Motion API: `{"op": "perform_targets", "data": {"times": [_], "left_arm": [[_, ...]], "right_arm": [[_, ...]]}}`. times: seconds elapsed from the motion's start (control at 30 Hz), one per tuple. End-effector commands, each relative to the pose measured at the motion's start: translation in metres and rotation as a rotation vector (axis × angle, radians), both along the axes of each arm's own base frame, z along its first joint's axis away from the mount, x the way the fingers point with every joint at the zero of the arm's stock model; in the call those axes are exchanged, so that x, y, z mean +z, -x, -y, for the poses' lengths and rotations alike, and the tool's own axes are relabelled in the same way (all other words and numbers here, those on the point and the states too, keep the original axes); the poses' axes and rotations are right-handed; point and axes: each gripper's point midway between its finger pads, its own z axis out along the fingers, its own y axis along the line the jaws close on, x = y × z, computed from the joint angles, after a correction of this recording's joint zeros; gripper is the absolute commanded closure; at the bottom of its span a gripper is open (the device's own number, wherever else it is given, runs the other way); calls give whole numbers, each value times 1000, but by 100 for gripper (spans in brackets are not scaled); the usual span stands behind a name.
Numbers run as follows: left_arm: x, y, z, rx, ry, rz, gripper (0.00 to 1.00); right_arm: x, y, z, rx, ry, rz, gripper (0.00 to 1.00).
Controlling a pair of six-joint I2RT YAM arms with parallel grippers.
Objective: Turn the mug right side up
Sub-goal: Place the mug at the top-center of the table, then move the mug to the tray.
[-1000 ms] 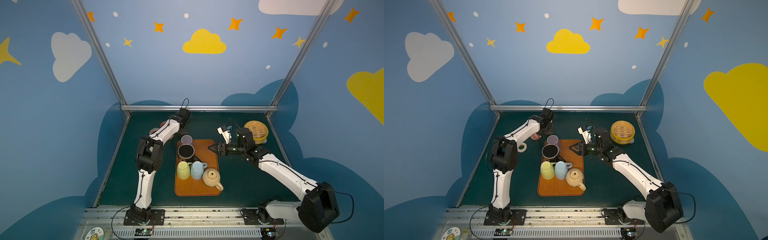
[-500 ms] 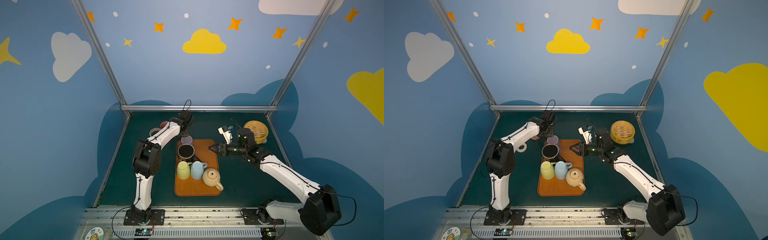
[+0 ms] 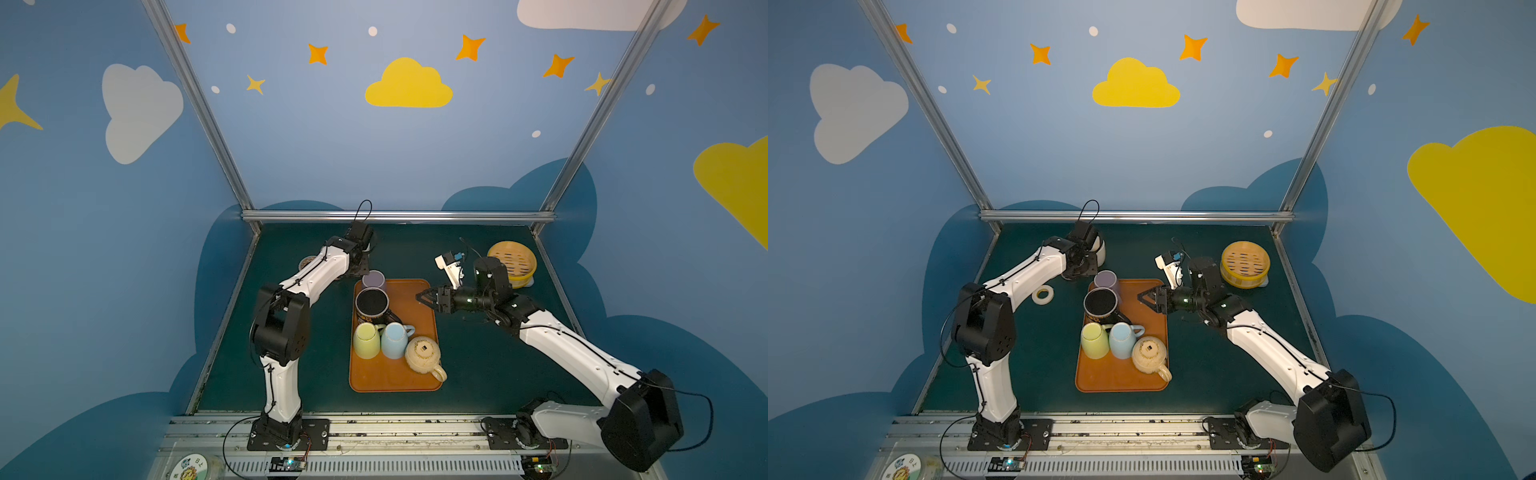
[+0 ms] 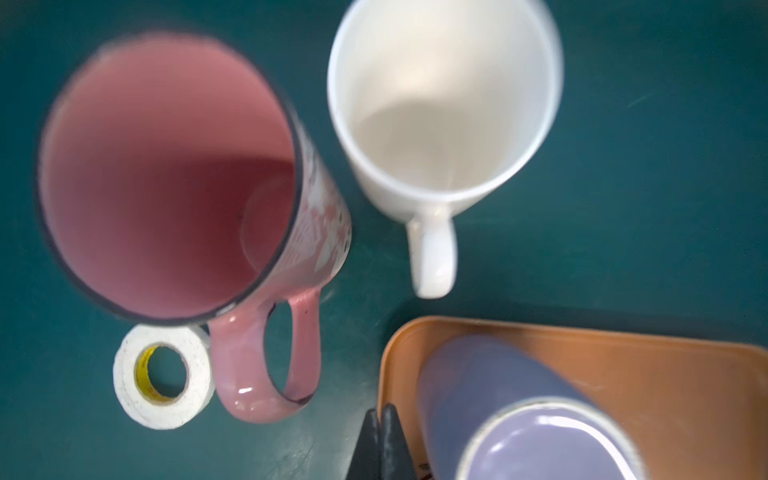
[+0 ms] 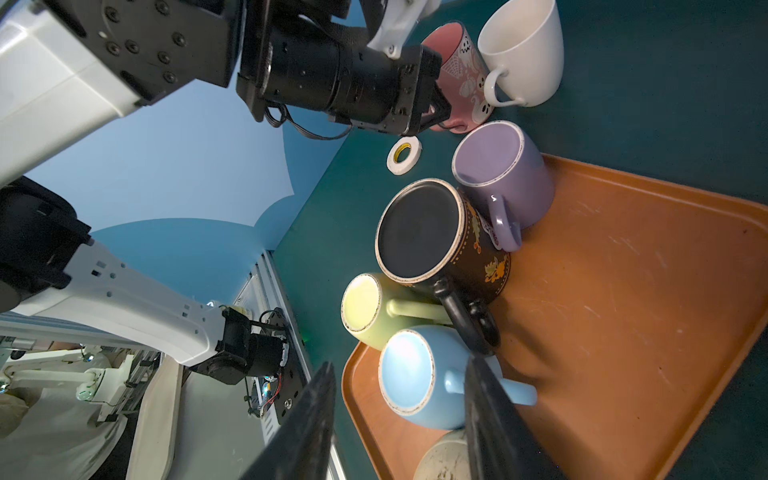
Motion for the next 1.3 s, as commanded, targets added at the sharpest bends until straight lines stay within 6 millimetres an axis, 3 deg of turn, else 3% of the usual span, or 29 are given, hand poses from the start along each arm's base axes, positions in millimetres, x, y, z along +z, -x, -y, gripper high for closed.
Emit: {"op": "perform_targets", "data": {"times": [0.0, 0.2, 0.43, 0.9, 1.07, 1.27], "left_arm": [[-6, 5, 5, -21, 29, -30, 96], [-21, 4, 18, -45, 55, -68, 96], [-33, -2, 46, -88, 85, -98, 96], [-34, 5, 109, -183, 137, -99, 96], [-26, 3, 119, -193, 159, -83, 96], [9, -2, 107, -191, 137, -14, 96]], "right_arm": [[4, 5, 1, 9, 0, 26, 55], [4, 7, 3, 6, 4, 31, 55], [5, 10, 7, -6, 10, 35, 55], [-7, -1, 22, -100, 67, 15, 55], [-17, -9, 31, -143, 156, 12, 55], [-28, -16, 34, -165, 238, 15, 55]]}}
